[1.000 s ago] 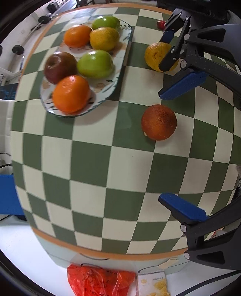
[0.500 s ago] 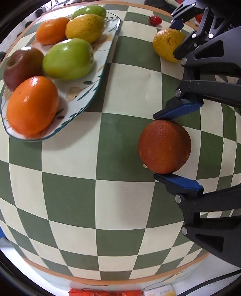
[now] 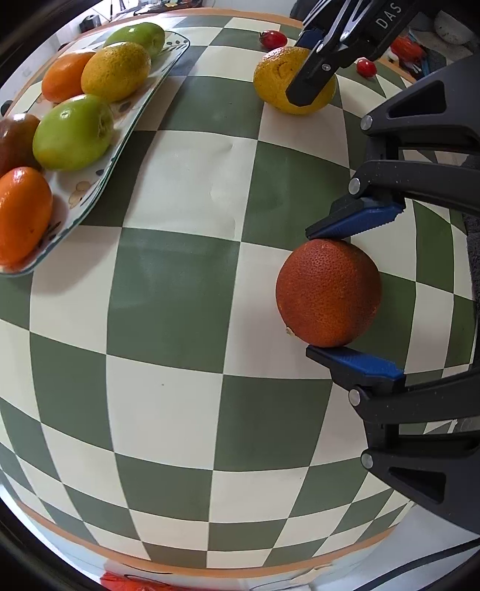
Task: Organize fruits
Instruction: 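Grasp the red-brown fruit with the left tool while the right tool grasps the yellow citrus, then lower both held fruits onto the white plate and open both tools, then lift both open tools up away from the plate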
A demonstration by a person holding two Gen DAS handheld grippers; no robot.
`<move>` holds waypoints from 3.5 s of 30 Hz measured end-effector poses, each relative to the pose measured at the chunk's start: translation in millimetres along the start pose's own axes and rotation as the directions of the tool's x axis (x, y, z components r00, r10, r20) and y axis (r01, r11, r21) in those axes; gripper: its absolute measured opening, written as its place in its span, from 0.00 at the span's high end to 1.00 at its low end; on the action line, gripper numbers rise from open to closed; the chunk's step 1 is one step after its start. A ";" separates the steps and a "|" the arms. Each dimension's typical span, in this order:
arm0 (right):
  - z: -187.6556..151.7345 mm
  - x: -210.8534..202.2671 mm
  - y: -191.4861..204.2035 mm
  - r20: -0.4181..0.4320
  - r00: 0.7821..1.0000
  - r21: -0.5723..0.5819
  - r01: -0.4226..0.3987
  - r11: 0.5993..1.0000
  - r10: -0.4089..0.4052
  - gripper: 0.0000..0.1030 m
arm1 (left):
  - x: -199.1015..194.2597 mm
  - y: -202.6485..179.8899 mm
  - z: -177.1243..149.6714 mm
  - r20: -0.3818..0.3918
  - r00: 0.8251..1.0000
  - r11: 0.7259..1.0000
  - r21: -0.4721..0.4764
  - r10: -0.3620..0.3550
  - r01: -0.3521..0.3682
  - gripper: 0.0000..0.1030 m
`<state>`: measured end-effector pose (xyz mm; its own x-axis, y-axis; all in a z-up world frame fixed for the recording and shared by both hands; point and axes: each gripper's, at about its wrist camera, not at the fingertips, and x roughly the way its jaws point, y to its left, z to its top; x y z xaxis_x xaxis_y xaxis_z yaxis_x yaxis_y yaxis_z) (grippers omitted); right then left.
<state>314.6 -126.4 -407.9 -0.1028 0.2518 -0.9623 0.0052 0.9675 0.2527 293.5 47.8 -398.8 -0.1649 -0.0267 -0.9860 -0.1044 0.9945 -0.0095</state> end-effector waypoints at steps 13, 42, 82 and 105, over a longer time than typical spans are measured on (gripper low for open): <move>-9.4 -3.9 -7.0 0.007 0.995 0.061 -0.097 0.993 0.097 0.36 | -62.6 -14.3 16.7 0.094 0.993 0.997 0.008 -0.078 0.077 0.48; 193.7 -80.8 -103.1 0.210 0.977 0.161 -0.059 0.985 0.025 0.36 | -79.4 -40.5 244.2 0.012 0.999 0.996 0.080 -0.031 0.030 0.48; 94.7 -149.9 -22.4 0.359 0.918 0.046 0.166 0.985 -0.171 0.09 | -151.0 -43.3 123.1 0.327 0.944 0.991 0.105 0.042 -0.080 0.05; -57.7 -277.1 5.7 0.590 0.796 0.020 0.152 0.988 -0.134 0.09 | -256.9 -43.8 -29.0 0.594 0.803 0.993 0.118 -0.051 -0.025 0.05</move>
<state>285.7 -191.8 -134.0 0.5047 0.0832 -0.8593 0.0090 0.9948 0.1016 312.0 8.2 -140.3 0.4553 -0.0117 -0.8903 0.0164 0.9999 -0.0048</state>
